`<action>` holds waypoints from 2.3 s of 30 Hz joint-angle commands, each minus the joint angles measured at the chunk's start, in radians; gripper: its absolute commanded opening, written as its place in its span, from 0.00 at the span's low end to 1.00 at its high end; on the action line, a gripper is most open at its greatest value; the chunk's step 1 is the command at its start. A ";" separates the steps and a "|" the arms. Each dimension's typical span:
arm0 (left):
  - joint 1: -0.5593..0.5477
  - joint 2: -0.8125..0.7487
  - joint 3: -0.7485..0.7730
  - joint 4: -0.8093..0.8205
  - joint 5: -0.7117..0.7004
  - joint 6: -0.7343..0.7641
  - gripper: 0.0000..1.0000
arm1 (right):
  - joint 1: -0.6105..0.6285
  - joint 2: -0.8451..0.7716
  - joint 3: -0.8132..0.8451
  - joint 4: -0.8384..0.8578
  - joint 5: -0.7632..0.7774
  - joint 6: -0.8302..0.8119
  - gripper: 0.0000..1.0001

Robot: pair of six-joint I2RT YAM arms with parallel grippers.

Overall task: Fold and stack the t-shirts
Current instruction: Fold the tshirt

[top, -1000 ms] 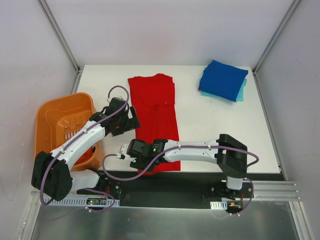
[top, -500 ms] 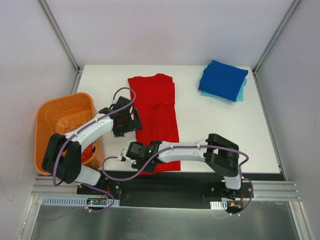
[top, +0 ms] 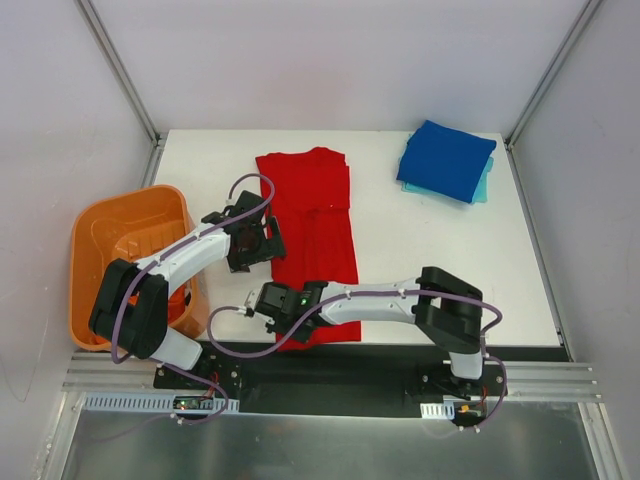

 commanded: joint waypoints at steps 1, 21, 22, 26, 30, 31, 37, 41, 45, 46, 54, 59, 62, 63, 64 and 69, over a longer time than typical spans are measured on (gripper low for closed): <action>0.012 -0.015 0.028 -0.002 0.002 0.010 1.00 | -0.004 -0.149 -0.049 0.053 0.053 0.087 0.14; 0.012 -0.057 0.013 -0.002 0.030 0.015 0.99 | -0.027 -0.336 -0.313 0.153 0.183 0.496 0.03; 0.012 -0.060 0.013 -0.002 0.033 0.015 0.99 | -0.028 -0.342 -0.324 0.165 0.183 0.545 0.03; 0.012 -0.074 0.004 -0.002 0.064 0.015 0.99 | -0.027 -0.374 -0.365 0.165 0.223 0.636 0.15; 0.011 -0.106 -0.010 -0.002 0.062 0.012 0.99 | -0.007 -0.446 -0.365 0.086 0.326 0.668 0.38; 0.011 -0.112 -0.010 -0.002 0.065 0.010 0.99 | -0.004 -0.456 -0.361 0.045 0.359 0.677 0.44; 0.006 -0.184 -0.026 -0.003 0.122 0.001 0.99 | 0.007 -0.532 -0.347 -0.075 0.460 0.745 0.90; -0.030 -0.256 -0.078 -0.002 0.145 -0.034 0.99 | -0.002 -0.612 -0.362 -0.086 0.508 0.775 0.97; -0.110 -0.330 -0.131 -0.002 0.157 -0.087 0.99 | -0.050 -0.626 -0.359 -0.129 0.446 0.803 0.97; -0.148 -0.341 -0.145 -0.002 0.165 -0.114 0.99 | -0.057 -0.634 -0.370 -0.129 0.413 0.827 0.97; -0.325 -0.494 -0.363 -0.005 0.243 -0.297 0.99 | -0.178 -0.729 -0.598 0.082 0.093 0.852 0.97; -0.415 -0.555 -0.469 -0.040 0.271 -0.387 0.93 | -0.194 -0.709 -0.615 0.104 0.013 0.845 0.97; -0.432 -0.563 -0.515 -0.054 0.272 -0.413 0.84 | -0.202 -0.706 -0.615 0.105 0.011 0.841 0.92; -0.434 -0.563 -0.522 -0.056 0.265 -0.418 0.80 | -0.206 -0.700 -0.617 0.105 0.010 0.841 0.89; -0.432 -0.560 -0.524 -0.054 0.257 -0.418 0.74 | -0.209 -0.694 -0.618 0.104 0.007 0.844 0.83; -0.445 -0.519 -0.518 -0.034 0.239 -0.427 0.67 | -0.218 -0.672 -0.638 0.105 -0.004 0.860 0.73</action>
